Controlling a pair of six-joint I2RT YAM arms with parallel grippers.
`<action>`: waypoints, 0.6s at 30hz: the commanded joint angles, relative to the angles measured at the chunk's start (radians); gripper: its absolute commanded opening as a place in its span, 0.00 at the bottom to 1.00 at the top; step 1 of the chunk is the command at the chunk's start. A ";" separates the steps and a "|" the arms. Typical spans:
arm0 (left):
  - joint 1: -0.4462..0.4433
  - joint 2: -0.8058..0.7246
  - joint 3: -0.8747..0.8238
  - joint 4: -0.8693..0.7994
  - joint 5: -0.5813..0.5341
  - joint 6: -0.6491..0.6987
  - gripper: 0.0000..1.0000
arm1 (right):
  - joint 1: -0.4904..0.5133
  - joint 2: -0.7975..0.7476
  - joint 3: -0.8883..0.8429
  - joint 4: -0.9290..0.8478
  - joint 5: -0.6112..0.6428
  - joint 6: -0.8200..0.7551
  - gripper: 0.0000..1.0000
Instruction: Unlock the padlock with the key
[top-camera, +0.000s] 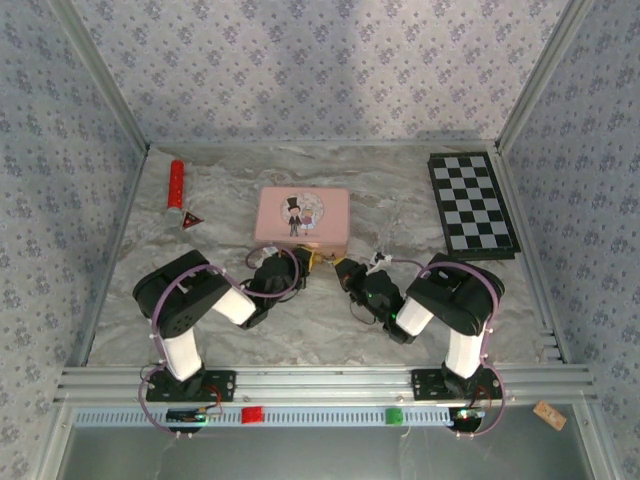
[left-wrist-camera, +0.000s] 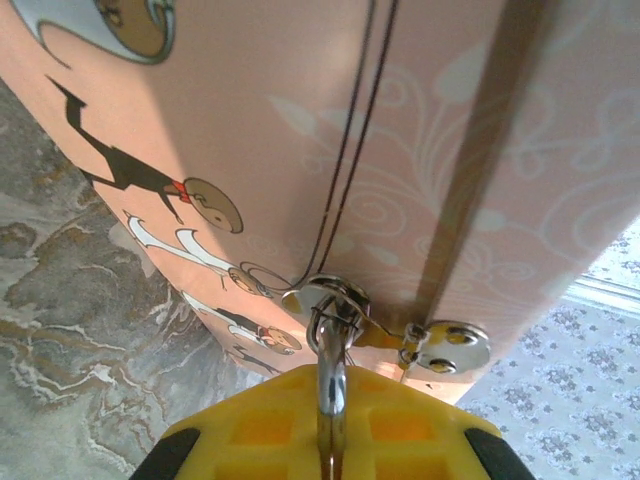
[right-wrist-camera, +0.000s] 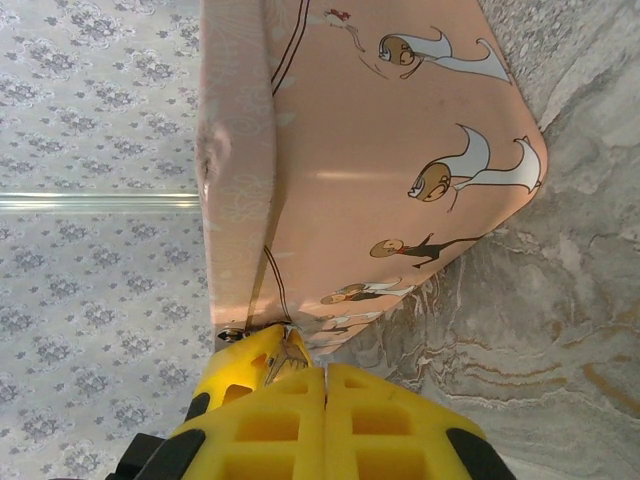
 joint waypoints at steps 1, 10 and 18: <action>-0.016 -0.037 0.032 0.028 0.022 0.024 0.03 | 0.020 0.007 0.024 0.006 -0.027 0.008 0.00; -0.016 -0.036 0.032 0.019 0.023 0.038 0.03 | 0.023 0.008 0.042 0.008 -0.079 -0.001 0.00; -0.015 -0.038 0.032 0.008 0.031 0.049 0.03 | 0.027 0.014 0.055 0.006 -0.107 -0.011 0.00</action>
